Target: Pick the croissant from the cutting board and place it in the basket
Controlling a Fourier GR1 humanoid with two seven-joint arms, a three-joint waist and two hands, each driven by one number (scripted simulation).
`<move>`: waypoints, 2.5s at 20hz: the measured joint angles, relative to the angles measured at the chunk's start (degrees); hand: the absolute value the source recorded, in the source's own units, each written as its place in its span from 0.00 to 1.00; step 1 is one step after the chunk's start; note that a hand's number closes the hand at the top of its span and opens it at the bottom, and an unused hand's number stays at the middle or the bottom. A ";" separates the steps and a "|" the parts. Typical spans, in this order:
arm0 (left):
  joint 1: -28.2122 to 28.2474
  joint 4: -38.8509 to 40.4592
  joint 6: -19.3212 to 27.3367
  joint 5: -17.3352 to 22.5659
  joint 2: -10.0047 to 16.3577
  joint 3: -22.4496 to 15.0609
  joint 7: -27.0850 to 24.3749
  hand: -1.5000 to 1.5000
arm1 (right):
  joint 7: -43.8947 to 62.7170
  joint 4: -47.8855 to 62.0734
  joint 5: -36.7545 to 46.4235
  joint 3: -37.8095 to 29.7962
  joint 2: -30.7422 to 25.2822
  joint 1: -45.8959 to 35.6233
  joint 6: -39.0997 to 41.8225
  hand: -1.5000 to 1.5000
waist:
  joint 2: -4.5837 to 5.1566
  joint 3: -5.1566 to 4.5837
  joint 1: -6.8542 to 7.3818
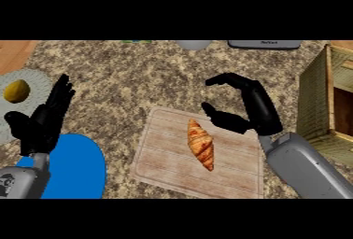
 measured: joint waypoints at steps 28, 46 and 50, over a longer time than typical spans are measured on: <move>0.64 1.12 2.32 -1.04 -0.55 2.49 2.35 0.50 | 68.44 -15.36 27.62 13.06 11.18 -11.35 36.61 0.00 | -0.84 0.03 -3.24; -0.55 0.87 0.00 -4.22 -3.91 4.23 3.00 0.50 | 59.04 -14.80 44.28 10.79 15.48 4.92 34.21 0.00 | 0.03 0.19 -1.70; -1.37 0.61 -1.84 -4.33 -3.72 6.12 4.44 0.50 | 56.84 -14.29 48.59 10.23 16.65 7.64 33.27 0.00 | 0.04 0.18 -1.68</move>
